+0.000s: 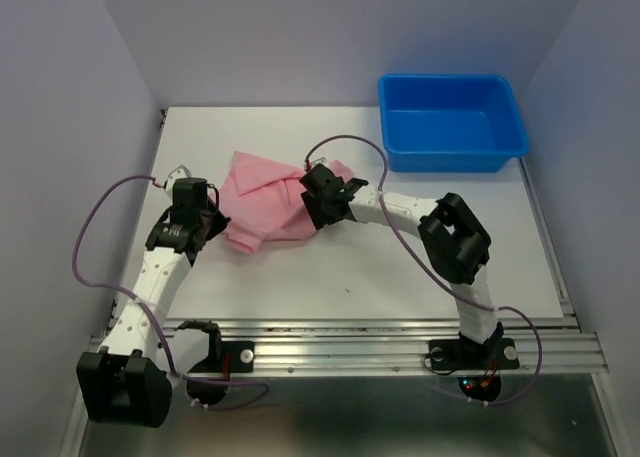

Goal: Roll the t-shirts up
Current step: Flatten out the T-shirt at the center of the board.

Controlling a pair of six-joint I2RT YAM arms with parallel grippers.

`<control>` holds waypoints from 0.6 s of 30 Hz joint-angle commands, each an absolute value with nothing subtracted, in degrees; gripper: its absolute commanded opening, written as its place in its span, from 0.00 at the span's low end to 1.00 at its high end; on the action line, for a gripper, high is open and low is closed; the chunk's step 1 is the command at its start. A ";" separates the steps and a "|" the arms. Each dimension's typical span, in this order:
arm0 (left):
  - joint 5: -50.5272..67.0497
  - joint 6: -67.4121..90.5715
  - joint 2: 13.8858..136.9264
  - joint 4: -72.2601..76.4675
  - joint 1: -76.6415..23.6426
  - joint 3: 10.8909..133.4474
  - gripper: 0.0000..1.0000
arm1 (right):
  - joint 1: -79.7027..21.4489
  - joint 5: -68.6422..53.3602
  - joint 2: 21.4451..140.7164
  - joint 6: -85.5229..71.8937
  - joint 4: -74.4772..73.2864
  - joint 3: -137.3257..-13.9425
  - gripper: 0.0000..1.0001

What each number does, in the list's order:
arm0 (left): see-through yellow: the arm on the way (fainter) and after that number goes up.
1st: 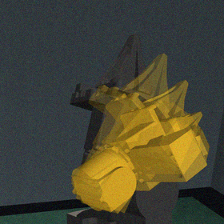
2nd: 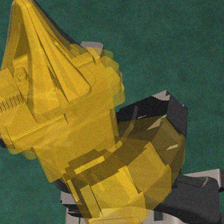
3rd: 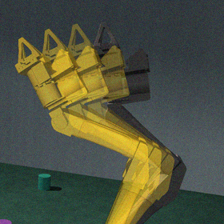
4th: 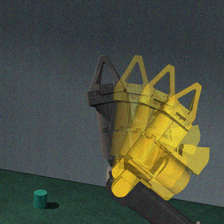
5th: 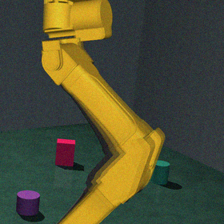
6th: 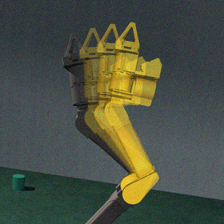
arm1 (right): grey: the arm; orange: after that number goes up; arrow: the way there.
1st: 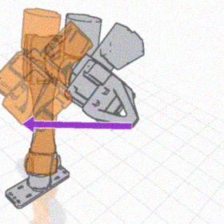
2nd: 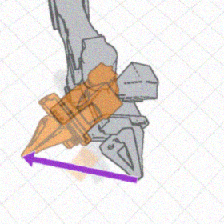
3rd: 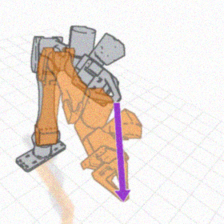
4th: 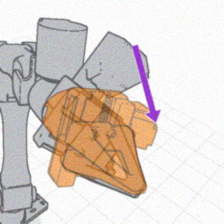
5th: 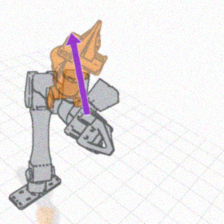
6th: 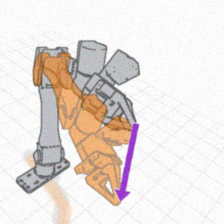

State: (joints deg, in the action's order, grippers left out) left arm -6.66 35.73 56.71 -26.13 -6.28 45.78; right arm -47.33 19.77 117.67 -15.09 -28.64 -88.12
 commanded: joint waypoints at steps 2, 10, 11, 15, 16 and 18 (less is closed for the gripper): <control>-6.51 34.45 55.02 -26.54 -6.06 47.37 0.00 | -47.29 27.67 119.71 -14.76 -23.73 -93.51 0.68; -5.80 34.37 54.93 -26.02 -6.06 46.76 0.00 | -47.29 29.18 121.90 -14.33 -22.94 -96.23 0.59; -5.89 34.37 55.02 -26.02 -6.06 46.84 0.00 | -47.29 29.44 121.99 -14.59 -22.85 -96.50 0.55; -5.89 34.19 54.93 -26.19 -6.06 46.93 0.00 | -47.29 30.58 121.38 -15.03 -22.94 -96.42 0.24; -6.24 34.02 54.84 -26.37 -6.06 46.93 0.00 | -47.29 31.72 120.33 -15.12 -22.77 -96.24 0.10; -6.68 33.75 54.67 -26.63 -6.06 47.11 0.00 | -47.29 32.78 119.02 -14.86 -22.24 -95.72 0.01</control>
